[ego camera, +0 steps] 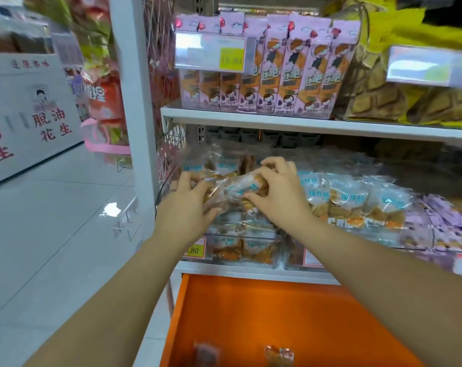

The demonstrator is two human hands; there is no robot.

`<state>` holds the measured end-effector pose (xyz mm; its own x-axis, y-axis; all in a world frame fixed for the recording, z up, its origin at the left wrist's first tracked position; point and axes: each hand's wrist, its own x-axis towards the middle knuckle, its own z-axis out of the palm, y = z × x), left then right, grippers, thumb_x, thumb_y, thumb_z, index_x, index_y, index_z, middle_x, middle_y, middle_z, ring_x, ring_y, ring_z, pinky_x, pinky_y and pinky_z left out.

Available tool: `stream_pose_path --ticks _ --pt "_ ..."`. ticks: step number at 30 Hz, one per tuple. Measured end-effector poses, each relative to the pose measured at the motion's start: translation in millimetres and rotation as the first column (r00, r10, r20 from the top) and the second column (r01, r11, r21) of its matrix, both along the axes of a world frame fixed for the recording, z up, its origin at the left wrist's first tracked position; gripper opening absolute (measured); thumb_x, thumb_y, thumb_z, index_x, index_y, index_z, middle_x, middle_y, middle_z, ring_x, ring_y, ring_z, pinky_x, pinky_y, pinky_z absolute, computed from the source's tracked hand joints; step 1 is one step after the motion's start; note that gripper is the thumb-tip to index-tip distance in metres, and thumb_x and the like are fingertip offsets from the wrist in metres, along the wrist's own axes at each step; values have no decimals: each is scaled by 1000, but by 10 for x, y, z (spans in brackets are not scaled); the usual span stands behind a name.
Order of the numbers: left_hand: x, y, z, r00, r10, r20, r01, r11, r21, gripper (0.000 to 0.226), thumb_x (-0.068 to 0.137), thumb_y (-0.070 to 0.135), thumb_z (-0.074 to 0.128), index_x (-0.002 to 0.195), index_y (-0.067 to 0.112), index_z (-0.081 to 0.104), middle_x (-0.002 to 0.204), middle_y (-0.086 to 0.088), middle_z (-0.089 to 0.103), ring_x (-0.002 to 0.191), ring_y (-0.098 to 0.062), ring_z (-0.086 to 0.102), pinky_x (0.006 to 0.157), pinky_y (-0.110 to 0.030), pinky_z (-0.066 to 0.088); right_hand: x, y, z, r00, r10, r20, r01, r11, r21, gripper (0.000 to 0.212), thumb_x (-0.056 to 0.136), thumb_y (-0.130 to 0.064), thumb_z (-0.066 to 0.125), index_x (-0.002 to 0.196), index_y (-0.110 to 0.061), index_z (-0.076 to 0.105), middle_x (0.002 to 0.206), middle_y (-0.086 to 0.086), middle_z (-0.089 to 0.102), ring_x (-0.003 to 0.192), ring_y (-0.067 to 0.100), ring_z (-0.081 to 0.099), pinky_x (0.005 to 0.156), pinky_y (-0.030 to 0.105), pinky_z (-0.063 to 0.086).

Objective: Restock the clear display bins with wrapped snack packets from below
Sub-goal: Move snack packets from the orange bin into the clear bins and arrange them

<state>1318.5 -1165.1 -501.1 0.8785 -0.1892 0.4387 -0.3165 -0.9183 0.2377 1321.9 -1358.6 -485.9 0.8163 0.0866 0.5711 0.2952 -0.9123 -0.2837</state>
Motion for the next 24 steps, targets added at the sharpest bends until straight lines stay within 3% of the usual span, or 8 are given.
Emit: stream_pose_path --ticks 4,9,12,14,16,19,21,24 --pt "-70 58 62 995 13 -103 -8 998 55 55 86 56 56 129 24 46 130 -3 37 105 -27 56 84 -41 51 -79 -26 -16 998 36 53 -41 993 108 26 80 -28 74 99 -14 62 102 -3 53 97 12 38 80 22 35" --pt "-118 82 98 999 -41 -6 40 991 -128 39 87 36 65 122 20 58 120 -3 54 93 -20 57 74 -32 46 -161 -24 -49 999 45 14 -47 985 164 22 83 -28 70 85 -26 48 78 -19 40 84 9 41 64 12 31" --pt "-146 75 188 997 -62 49 74 947 -313 37 85 31 69 119 20 60 101 1 63 82 -13 56 70 -27 42 -194 -19 -37 997 45 -57 -30 969 247 29 84 -34 69 102 -25 49 75 -13 50 74 10 53 62 28 46" --pt "-170 79 242 997 -59 57 79 885 -459 37 85 29 69 120 22 60 81 10 59 71 -5 54 66 -24 48 -230 -15 -4 991 58 -121 -20 955 295 51 83 -36 70 125 -24 43 70 -9 52 69 12 56 63 34 51" --pt "-177 72 261 997 -36 75 72 819 -569 36 86 25 68 121 23 59 76 16 52 68 1 51 58 -9 43 -262 -4 26 989 73 -131 -23 938 345 64 83 -36 69 136 -24 36 70 -6 54 69 13 57 64 33 51" --pt "-209 40 300 994 -26 109 93 737 -669 37 89 24 65 125 25 55 78 17 51 68 5 49 55 -1 39 -326 21 102 988 123 -95 -64 877 476 50 84 -29 70 127 -24 45 80 -8 60 77 9 61 66 25 53" --pt "-248 13 328 988 -40 150 128 758 -639 41 91 25 63 130 27 50 76 15 52 67 3 50 55 -6 40 -387 31 181 979 191 -70 -124 831 542 32 83 -24 71 110 -25 53 87 -10 63 82 9 64 73 28 55" --pt "-309 -33 352 979 -117 165 189 820 -540 49 90 23 63 136 28 45 76 16 52 69 2 52 60 -9 39 -494 46 304 943 325 -75 -232 803 549 25 81 -21 74 100 -24 59 93 -8 66 85 9 66 77 31 56"
